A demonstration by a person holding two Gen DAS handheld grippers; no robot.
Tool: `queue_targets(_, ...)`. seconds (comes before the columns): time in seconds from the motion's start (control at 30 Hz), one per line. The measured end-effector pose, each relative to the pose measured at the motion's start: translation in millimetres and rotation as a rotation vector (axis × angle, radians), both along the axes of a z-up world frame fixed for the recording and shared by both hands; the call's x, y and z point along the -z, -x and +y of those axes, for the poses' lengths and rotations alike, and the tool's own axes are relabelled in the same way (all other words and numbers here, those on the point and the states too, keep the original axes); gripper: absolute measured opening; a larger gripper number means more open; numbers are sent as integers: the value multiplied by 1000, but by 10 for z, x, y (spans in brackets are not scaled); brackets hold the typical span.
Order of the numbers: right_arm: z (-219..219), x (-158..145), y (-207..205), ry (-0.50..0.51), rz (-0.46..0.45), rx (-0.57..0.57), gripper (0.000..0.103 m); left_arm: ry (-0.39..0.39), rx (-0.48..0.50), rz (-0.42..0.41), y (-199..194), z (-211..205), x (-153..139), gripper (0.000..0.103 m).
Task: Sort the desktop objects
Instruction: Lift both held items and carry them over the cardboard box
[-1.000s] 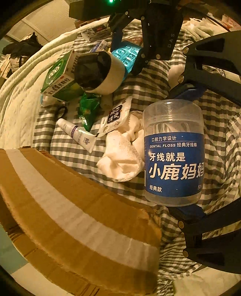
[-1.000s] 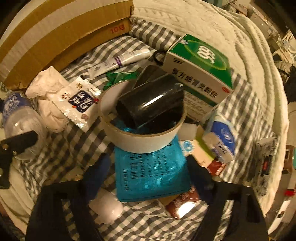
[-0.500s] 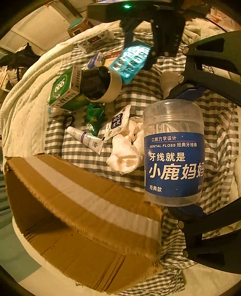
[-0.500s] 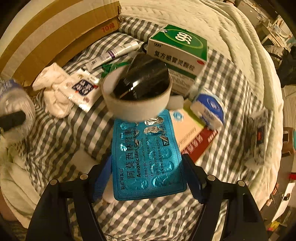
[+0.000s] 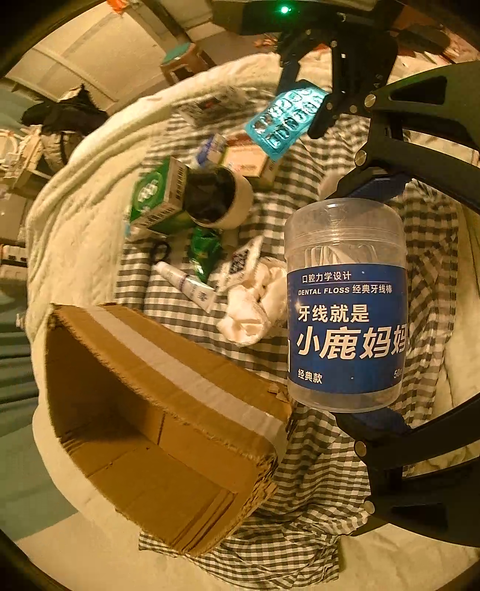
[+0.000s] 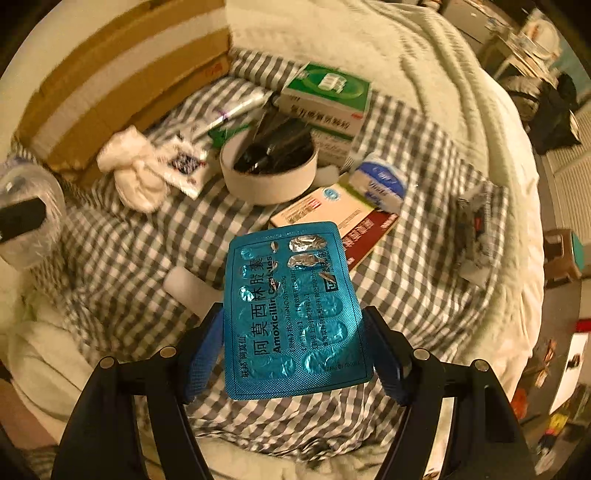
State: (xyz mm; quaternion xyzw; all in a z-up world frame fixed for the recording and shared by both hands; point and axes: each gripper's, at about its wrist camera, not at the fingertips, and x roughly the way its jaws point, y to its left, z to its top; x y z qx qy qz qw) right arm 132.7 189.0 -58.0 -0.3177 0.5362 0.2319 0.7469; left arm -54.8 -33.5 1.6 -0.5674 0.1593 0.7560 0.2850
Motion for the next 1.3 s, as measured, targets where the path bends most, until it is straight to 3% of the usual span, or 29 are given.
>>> queue_targets(0.2, 179, -519, 52, -91, -65, 39, 73, -102, -40, 51, 65, -40, -408, 89)
queue_targets(0.33, 418, -953, 149, -172, -131, 29, 72, -183, -127, 104, 240, -223, -734, 89)
queue_targets(0.53, 991, -1421, 324, -360, -169, 12, 72, -234, -276, 256, 569, -640, -1103, 89)
queue_targets(0.67, 1421, -1419, 414, -420, -158, -28, 72, -195, -313, 330, 788, -785, -1128, 89)
queue_targets(0.83, 1867, -1223, 456, -458, -124, -67, 72, -176, -341, 323, 1067, -910, -1016, 89)
queue_targets(0.97, 2079, -1075, 319, -477, -93, -80, 72, -130, -322, 364, 1219, -933, -859, 89)
queue_targets(1.17, 2283, -930, 29, -547, -34, -39, 73, -128, -311, 322, 1411, -881, -617, 89)
queue_targets(1.3, 2423, -844, -96, -565, -16, -46, 73, -114, -287, 335, 1452, -797, -567, 89)
